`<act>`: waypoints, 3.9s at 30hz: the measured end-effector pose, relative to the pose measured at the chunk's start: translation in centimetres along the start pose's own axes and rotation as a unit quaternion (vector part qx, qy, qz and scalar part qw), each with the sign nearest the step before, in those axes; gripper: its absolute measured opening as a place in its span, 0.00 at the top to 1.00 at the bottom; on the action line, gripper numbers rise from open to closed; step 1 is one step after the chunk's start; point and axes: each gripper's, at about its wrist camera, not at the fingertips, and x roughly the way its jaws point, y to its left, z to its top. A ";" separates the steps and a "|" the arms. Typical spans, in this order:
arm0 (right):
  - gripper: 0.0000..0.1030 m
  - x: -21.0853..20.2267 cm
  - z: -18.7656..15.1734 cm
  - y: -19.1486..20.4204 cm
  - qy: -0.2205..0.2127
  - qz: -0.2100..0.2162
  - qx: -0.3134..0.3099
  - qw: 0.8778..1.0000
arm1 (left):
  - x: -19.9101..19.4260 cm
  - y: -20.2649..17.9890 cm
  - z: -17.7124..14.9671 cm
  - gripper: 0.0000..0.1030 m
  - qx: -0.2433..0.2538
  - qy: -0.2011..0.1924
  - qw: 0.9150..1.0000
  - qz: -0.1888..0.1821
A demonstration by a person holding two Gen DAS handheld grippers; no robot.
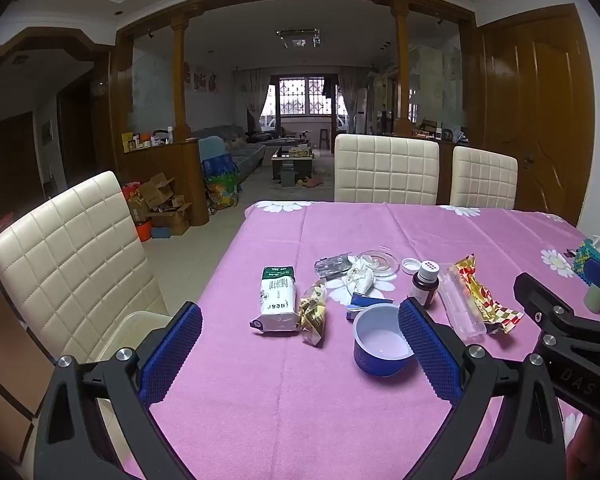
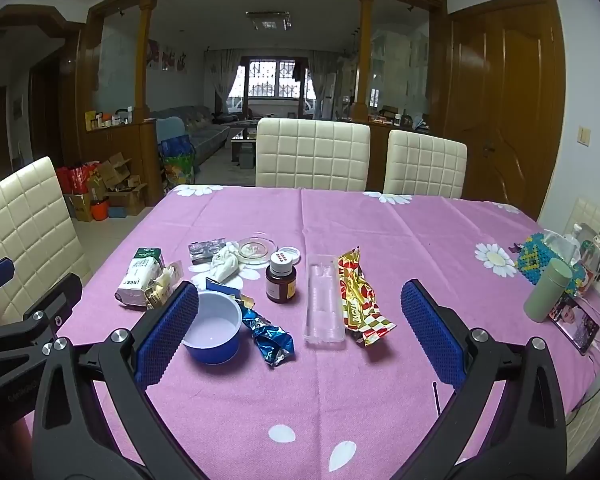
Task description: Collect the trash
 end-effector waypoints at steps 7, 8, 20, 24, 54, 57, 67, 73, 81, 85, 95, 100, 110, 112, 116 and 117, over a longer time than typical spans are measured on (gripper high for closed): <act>0.03 0.0 0.0 0.0 0.000 0.001 0.001 1.000 | -0.1 0.0 -0.1 0.07 0.003 0.000 1.000 -0.002; 0.03 -0.1 0.0 0.0 0.000 0.000 0.000 1.000 | -0.1 0.0 -0.1 0.07 0.002 0.000 1.000 -0.002; 0.03 0.0 -0.1 -0.1 0.000 0.001 0.001 1.000 | -0.5 -0.4 -0.3 0.07 0.004 0.003 1.000 -0.002; 0.03 0.0 -0.1 -0.1 0.000 0.001 0.000 1.000 | -0.5 -0.4 -0.3 0.07 0.004 0.003 1.000 -0.002; 0.03 0.1 -0.2 -0.1 0.002 0.002 0.002 1.000 | -0.4 -0.4 -0.4 0.07 0.004 0.004 1.000 -0.002; 0.03 0.1 -0.2 -0.1 0.002 0.001 0.002 1.000 | -0.4 -0.4 -0.4 0.07 0.005 0.003 1.000 -0.001; 0.03 0.2 -0.2 -0.2 0.003 0.002 0.002 1.000 | -0.1 -0.3 -0.1 0.07 0.005 0.004 1.000 -0.002; 0.03 0.2 -0.2 -0.2 0.004 0.003 0.002 1.000 | -0.1 -0.3 0.0 0.07 0.005 0.004 1.000 -0.002; 0.03 0.2 -0.1 -0.2 0.004 0.003 0.003 1.000 | -0.1 -0.4 -0.1 0.07 0.006 0.004 1.000 -0.001; 0.03 0.9 -0.4 -0.6 0.015 0.004 0.008 1.000 | 0.8 -0.7 -0.4 0.07 0.005 0.013 1.000 0.004; 0.03 5.6 -3.0 -1.6 0.068 -0.009 0.001 0.998 | 5.7 -1.2 -2.5 0.07 0.007 0.082 0.997 -0.011; 0.04 8.8 -4.4 -3.1 0.106 -0.021 0.009 0.994 | 8.8 -2.7 -3.8 0.07 0.015 0.122 0.992 -0.032; 0.08 14.3 -5.2 -5.6 0.154 -0.027 0.012 0.988 | 13.4 -7.2 -4.8 0.07 0.040 0.169 0.983 -0.059; 0.10 15.2 -5.1 -6.4 0.158 -0.032 0.019 0.987 | 14.0 -8.0 -4.9 0.07 0.048 0.174 0.982 -0.057; 0.17 17.0 -5.2 -8.3 0.170 -0.040 0.036 0.984 | 15.5 -8.9 -5.1 0.07 0.056 0.189 0.979 -0.049; 0.20 17.4 -5.2 -8.8 0.174 -0.040 0.042 0.983 | 15.8 -9.0 -5.1 0.07 0.057 0.194 0.978 -0.047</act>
